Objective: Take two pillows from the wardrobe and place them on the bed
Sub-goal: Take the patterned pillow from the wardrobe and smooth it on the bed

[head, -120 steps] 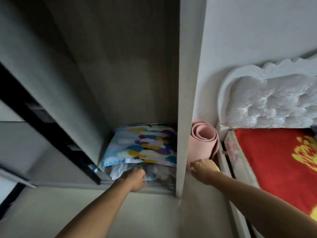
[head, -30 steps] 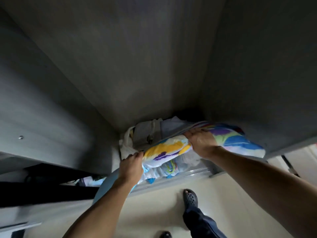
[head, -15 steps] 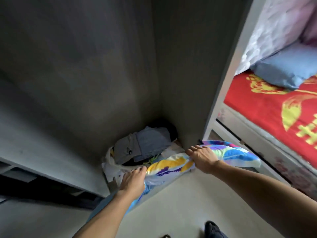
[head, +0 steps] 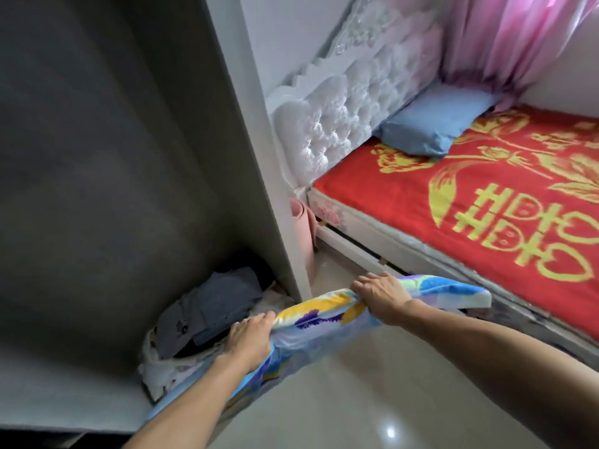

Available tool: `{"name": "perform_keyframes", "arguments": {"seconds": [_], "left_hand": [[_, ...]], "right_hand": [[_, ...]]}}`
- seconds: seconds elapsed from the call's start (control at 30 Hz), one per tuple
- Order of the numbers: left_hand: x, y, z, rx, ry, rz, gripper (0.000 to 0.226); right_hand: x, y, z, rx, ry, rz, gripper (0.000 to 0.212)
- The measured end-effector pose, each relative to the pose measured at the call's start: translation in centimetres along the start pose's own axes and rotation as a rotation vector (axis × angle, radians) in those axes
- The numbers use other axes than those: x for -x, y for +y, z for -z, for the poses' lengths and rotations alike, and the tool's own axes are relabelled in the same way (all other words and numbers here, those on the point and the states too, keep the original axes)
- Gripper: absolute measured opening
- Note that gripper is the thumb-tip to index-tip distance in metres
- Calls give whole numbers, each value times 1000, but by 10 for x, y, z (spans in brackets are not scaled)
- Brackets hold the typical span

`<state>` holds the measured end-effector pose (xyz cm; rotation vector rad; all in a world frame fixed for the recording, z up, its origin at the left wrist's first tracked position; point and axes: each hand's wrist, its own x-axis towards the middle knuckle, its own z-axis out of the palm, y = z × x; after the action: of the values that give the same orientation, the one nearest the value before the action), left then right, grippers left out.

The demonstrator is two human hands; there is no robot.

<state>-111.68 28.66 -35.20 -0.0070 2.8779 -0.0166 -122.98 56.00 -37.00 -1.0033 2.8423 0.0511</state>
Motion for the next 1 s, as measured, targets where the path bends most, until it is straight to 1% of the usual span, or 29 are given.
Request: {"name": "perform_keyframes", "arguments": {"seconds": [0.07,0.17,0.3,0.53,0.6,0.73,0.83,1.0], "left_hand": [[-21,44,10,3,13,-54,20],[-54,108,29,12,25,-149,21],[-97,181,55,45,57,-277,17],[-182,269,88,50,75,-489,15],[-212,287,94,42,67,-532,12],[-286,313,104,58,51,-589,19],[-349,324,114,54,15,-620,18],[-446,328,145,-8,18,-654,20]], "right_hand": [[24,44,4,6,4,-64,20],[57,109,17,-15,31,-167,24],[95,181,36,-19,87,-306,26],[128,277,46,0,123,-496,22],[125,303,44,11,121,-534,22],[98,356,39,11,121,-612,20],[61,393,36,8,106,-664,21],[-7,447,48,-18,95,-732,23]]}}
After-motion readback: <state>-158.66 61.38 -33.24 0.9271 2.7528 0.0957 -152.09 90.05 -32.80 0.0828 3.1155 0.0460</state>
